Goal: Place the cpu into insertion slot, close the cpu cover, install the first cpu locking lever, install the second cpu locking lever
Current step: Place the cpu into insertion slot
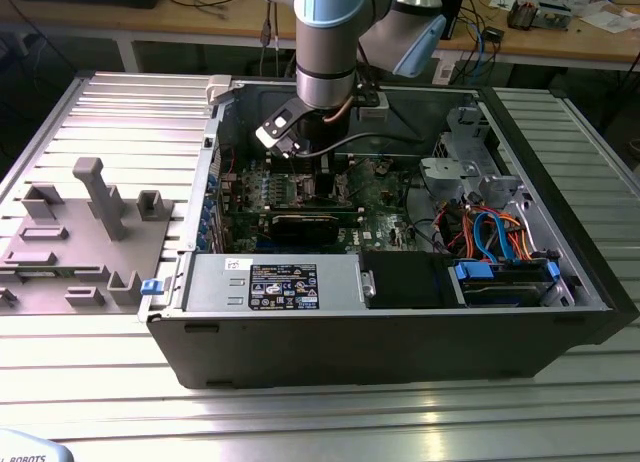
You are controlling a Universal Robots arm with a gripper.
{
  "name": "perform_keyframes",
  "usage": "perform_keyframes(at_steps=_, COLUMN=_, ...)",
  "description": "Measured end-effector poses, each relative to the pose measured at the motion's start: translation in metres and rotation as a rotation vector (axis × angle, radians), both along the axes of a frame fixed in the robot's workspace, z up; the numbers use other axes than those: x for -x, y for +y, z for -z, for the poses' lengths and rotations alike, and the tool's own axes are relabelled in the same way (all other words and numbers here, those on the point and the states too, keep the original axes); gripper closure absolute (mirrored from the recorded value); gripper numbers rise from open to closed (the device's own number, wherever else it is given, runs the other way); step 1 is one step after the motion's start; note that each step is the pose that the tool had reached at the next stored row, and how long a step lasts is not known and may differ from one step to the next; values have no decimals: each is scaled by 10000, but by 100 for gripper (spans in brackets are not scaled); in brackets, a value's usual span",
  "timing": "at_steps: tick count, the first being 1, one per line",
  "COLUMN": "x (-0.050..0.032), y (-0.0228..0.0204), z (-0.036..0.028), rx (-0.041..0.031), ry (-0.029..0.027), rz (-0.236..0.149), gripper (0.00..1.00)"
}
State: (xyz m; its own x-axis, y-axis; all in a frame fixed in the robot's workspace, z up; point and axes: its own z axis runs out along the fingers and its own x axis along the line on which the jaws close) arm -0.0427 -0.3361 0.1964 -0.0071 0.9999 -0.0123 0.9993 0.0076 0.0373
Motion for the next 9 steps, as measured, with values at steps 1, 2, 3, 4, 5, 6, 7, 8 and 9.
perform_keyframes(at_steps=1, x=0, y=0, z=3, rx=0, ry=0, rz=0, gripper=45)
perform_keyframes(at_steps=2, x=0, y=0, z=5, rx=1, ry=1, rz=0, gripper=45)
perform_keyframes(at_steps=3, x=0, y=0, z=8, rx=1, ry=1, rz=0, gripper=45)
perform_keyframes(at_steps=4, x=1, y=0, z=8, rx=1, ry=0, rz=0, gripper=45)
perform_keyframes(at_steps=5, x=2, y=0, z=9, rx=0, ry=-2, rz=1, gripper=45)
perform_keyframes(at_steps=6, x=5, y=0, z=10, rx=-1, ry=-5, rz=1, gripper=45)
perform_keyframes(at_steps=7, x=11, y=1, z=10, rx=-3, ry=-11, rz=-1, gripper=45)
perform_keyframes(at_steps=8, x=16, y=1, z=11, rx=-5, ry=-15, rz=-2, gripper=45)
perform_keyframes(at_steps=9, x=21, y=1, z=11, rx=-5, ry=-19, rz=-1, gripper=45)
